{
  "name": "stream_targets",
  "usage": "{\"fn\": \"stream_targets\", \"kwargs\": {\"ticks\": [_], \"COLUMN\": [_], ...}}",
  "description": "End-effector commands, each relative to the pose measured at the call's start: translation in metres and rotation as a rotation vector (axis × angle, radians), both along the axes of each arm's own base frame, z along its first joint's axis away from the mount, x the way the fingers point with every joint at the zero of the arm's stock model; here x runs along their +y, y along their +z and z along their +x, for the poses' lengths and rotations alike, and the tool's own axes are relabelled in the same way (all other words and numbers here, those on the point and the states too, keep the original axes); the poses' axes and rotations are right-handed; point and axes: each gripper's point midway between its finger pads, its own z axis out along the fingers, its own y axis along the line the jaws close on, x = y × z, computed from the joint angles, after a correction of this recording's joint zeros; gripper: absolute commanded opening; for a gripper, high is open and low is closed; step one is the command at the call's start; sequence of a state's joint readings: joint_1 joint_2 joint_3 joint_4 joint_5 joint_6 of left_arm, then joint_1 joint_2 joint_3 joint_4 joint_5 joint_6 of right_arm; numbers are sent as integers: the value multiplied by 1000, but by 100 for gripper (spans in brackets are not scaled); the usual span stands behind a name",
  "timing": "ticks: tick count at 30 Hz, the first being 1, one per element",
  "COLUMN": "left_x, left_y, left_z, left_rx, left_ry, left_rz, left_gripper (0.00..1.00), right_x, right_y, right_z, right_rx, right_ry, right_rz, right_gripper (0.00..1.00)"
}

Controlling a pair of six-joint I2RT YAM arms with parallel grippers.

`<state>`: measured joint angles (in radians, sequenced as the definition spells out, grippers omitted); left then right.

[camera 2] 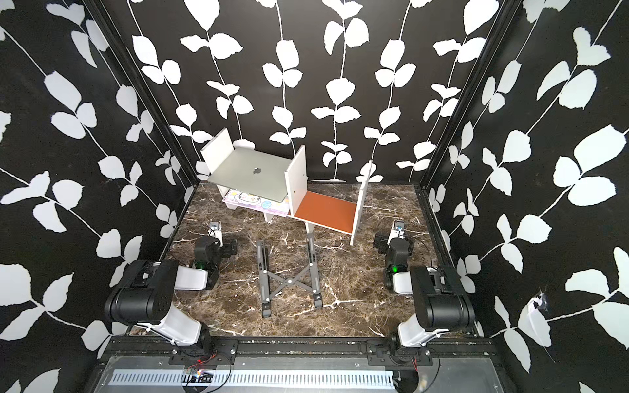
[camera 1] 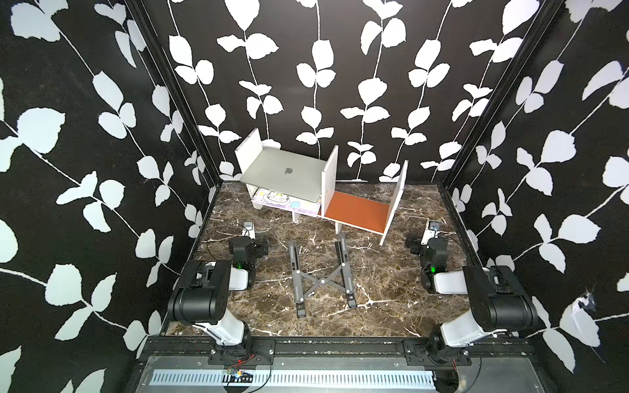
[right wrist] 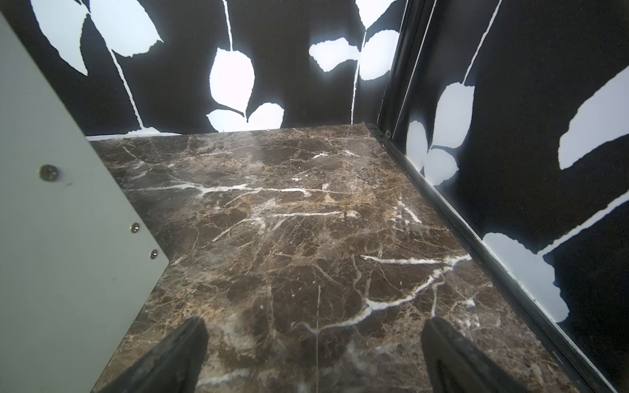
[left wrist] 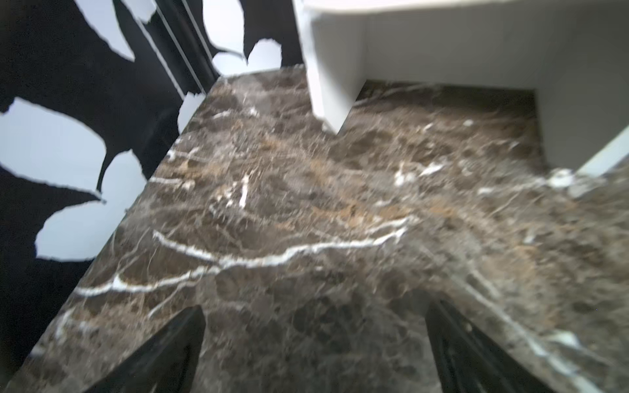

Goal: Close the laptop lid and set it aside
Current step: Reset both arms

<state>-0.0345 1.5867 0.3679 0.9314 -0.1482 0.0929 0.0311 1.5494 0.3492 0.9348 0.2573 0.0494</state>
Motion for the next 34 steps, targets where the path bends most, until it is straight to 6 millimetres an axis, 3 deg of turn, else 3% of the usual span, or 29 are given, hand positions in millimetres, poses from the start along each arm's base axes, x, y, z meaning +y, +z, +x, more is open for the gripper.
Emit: {"fn": "stream_targets", "kwargs": {"ticks": [1,3,5,11,34], "left_x": [-17,-52,-58,-52,-49], "left_y": [21,26,29,29,30], "left_z": [1,-10,-21,-32,-33], "left_rx": [-94,-159,-193,-235,-239], "left_ry": [-98,-315,-353,-319,-299], "left_rz": [-20,-4,5,11,11], "left_gripper": [99,99,99,99,99], "right_x": [4,4,4,4,4], "right_y": [13,13,13,13,13], "right_z": [5,5,5,5,5], "right_rx": [-48,-47,-46,-47,-46], "right_ry": [17,18,21,22,22], "right_rz": [-6,-6,-5,-7,-7], "right_gripper": [100,100,100,100,100]}}
